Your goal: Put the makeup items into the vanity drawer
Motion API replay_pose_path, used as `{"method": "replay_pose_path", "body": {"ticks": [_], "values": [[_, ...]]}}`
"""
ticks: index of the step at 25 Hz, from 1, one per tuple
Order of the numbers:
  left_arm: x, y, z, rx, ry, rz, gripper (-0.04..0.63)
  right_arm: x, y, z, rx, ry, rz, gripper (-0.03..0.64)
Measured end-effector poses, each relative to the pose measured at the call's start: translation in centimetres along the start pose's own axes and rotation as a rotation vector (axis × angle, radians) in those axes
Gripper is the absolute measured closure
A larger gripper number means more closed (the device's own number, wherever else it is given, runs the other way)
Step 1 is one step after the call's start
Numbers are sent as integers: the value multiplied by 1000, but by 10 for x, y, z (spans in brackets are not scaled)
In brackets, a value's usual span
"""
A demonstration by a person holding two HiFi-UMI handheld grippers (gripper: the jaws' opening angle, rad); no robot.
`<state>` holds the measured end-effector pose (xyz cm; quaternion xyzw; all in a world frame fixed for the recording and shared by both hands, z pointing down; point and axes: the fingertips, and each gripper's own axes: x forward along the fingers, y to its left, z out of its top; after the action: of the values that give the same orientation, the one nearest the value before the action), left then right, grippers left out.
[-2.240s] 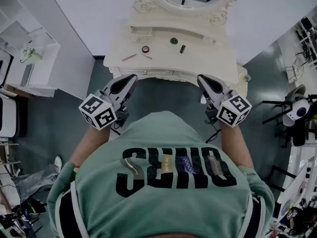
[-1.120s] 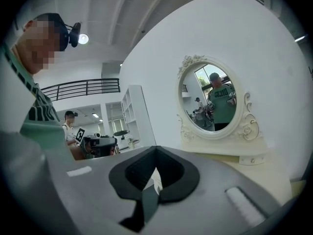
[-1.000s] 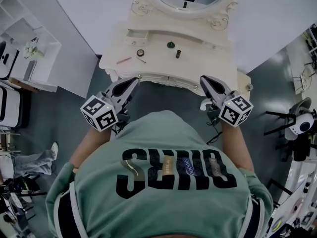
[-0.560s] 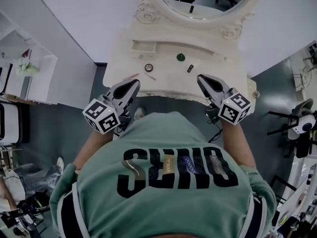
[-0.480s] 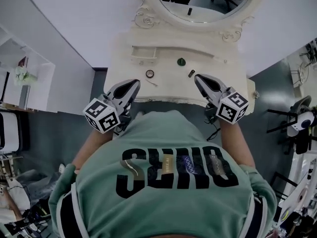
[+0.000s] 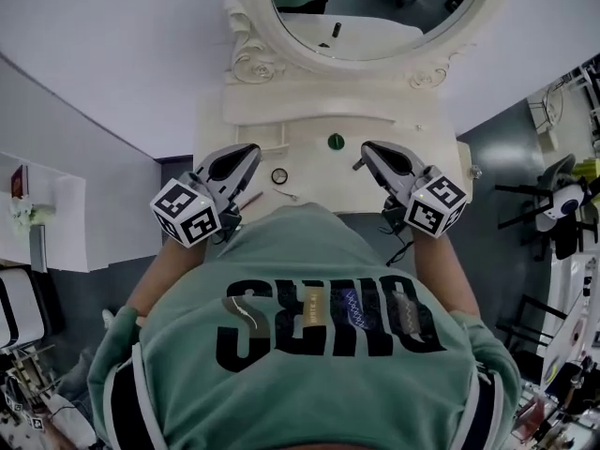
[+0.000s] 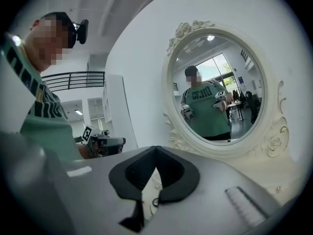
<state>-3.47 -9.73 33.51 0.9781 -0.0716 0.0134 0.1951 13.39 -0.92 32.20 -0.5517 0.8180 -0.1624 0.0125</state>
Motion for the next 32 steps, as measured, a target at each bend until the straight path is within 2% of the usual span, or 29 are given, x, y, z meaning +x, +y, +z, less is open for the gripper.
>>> {"method": "replay_pose_path", "body": {"ticks": [5, 10, 14, 19, 25, 27, 32], "values": [[42, -10, -5, -31, -3, 12, 597, -25, -51, 14, 21, -9, -24, 607], [76, -16, -3, -37, -28, 57, 597, -35, -85, 23, -10, 23, 18, 607], [81, -16, -8, -40, -31, 110, 597, -26, -85, 21, -61, 93, 98, 607], [56, 2, -12, -43, -47, 206, 597, 13, -59, 10, -165, 193, 224, 606], [-8, 32, -63, -119, -4, 394, 597, 74, -8, -69, -176, 408, 402, 601], [-25, 45, -82, -151, 18, 431, 597, 97, 8, -102, -181, 484, 453, 540], [-56, 62, -124, -219, 71, 479, 597, 134, 35, -201, -264, 693, 501, 532]]}}
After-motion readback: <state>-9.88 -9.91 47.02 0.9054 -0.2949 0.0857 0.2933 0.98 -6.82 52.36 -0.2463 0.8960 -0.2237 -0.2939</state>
